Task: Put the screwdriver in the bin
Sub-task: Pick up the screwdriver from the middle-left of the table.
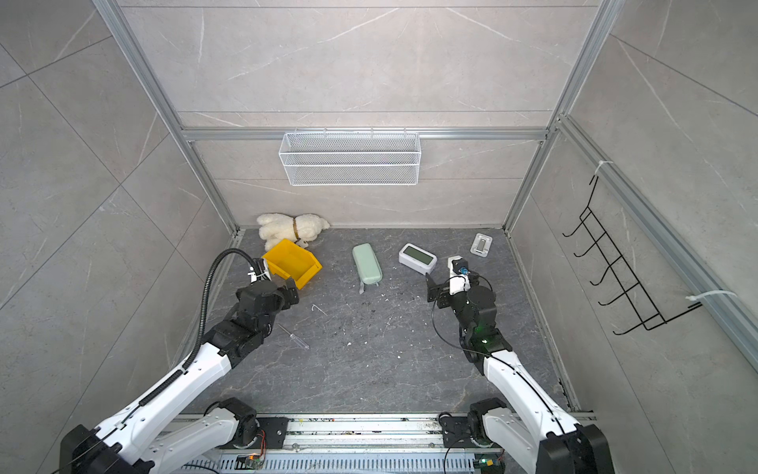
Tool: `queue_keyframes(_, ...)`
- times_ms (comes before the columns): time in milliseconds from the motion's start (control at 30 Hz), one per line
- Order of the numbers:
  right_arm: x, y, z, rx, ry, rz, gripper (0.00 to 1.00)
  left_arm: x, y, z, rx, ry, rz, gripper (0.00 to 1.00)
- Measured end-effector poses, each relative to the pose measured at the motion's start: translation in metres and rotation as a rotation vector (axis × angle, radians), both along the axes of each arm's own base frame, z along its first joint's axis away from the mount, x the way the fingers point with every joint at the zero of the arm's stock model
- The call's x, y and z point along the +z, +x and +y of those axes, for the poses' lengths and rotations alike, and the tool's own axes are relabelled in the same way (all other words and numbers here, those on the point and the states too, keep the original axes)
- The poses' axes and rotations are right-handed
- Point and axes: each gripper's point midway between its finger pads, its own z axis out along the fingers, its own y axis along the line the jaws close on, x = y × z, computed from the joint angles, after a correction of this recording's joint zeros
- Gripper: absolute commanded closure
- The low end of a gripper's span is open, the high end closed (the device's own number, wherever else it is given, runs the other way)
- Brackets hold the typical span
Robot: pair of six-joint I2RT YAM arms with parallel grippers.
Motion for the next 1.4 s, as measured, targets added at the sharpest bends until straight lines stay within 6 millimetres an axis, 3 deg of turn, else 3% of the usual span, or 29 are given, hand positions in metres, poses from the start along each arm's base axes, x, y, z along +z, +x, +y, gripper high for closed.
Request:
queue_keyframes(133,0.011,-0.025,0.045,0.193,-0.018,0.028,0.01,-0.008,-0.03,-0.022,0.028,-0.077,0.133,0.0)
queue_keyframes(267,0.01,-0.054,0.083,0.376,-0.048,0.089,0.01,-0.039,-0.056,-0.031,0.118,-0.08,0.31,0.0)
queue_keyframes(433,-0.001,-0.087,0.109,0.543,-0.087,0.179,0.01,-0.073,-0.08,-0.021,0.279,-0.11,0.456,0.0)
queue_keyframes(667,-0.01,-0.123,0.127,0.713,-0.122,0.271,0.01,-0.123,-0.106,-0.02,0.432,-0.184,0.617,0.03)
queue_keyframes(1100,-0.027,-0.136,0.131,0.777,-0.142,0.347,0.01,-0.194,-0.079,-0.03,0.542,-0.278,0.768,0.15)
queue_keyframes(1200,-0.028,-0.136,0.131,0.778,-0.143,0.351,0.01,-0.203,-0.075,-0.031,0.549,-0.285,0.783,0.25)
queue_keyframes(1400,-0.031,-0.137,0.13,0.778,-0.145,0.366,0.01,-0.211,-0.066,-0.033,0.547,-0.316,0.784,0.56)
